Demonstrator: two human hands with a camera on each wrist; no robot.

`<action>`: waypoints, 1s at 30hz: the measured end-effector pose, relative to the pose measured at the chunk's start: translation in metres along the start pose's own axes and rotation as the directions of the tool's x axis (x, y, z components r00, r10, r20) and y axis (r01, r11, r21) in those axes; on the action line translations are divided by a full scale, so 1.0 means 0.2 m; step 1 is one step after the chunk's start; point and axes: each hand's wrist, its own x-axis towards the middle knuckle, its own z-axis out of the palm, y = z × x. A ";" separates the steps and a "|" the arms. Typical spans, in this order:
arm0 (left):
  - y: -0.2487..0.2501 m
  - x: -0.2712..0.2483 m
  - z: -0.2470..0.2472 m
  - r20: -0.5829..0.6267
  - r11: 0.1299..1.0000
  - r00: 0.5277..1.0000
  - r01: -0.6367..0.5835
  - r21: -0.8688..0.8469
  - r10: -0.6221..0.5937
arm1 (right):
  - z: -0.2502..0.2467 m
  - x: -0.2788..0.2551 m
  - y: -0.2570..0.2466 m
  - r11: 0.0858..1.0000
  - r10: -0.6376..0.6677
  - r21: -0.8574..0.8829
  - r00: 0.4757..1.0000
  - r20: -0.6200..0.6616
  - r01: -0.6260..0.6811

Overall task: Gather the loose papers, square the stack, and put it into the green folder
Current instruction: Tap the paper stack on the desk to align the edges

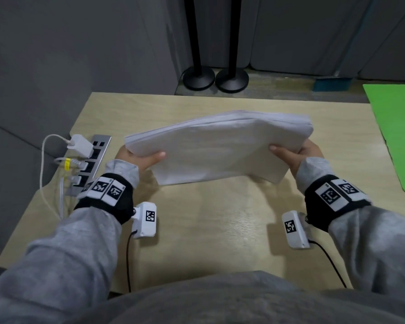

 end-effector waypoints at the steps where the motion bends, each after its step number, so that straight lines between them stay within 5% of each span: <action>1: 0.01 -0.01 0.01 -0.029 0.994 0.997 0.065 -0.086 -0.067 | 0.01 0.00 0.01 1.000 0.018 -0.003 1.000 0.005 -0.018; 12: 0.10 -0.08 -0.05 -0.004 0.989 0.990 -0.140 0.054 0.140 | 0.01 0.01 -0.06 0.996 -0.074 0.039 0.997 -0.024 0.074; 16: 0.11 -0.09 -0.03 -0.006 0.991 0.991 -0.130 0.042 0.130 | 0.01 0.01 -0.05 0.999 -0.037 -0.025 0.999 -0.006 0.036; 20: 0.09 -0.01 -0.06 -0.036 0.981 0.988 -0.154 -0.117 0.151 | 0.00 0.00 -0.10 0.991 -0.074 0.108 0.995 -0.072 0.082; 30: 0.04 0.00 -0.05 -0.050 0.982 0.986 -0.164 -0.091 0.160 | 0.03 -0.02 -0.12 0.993 -0.084 0.082 0.996 -0.035 0.087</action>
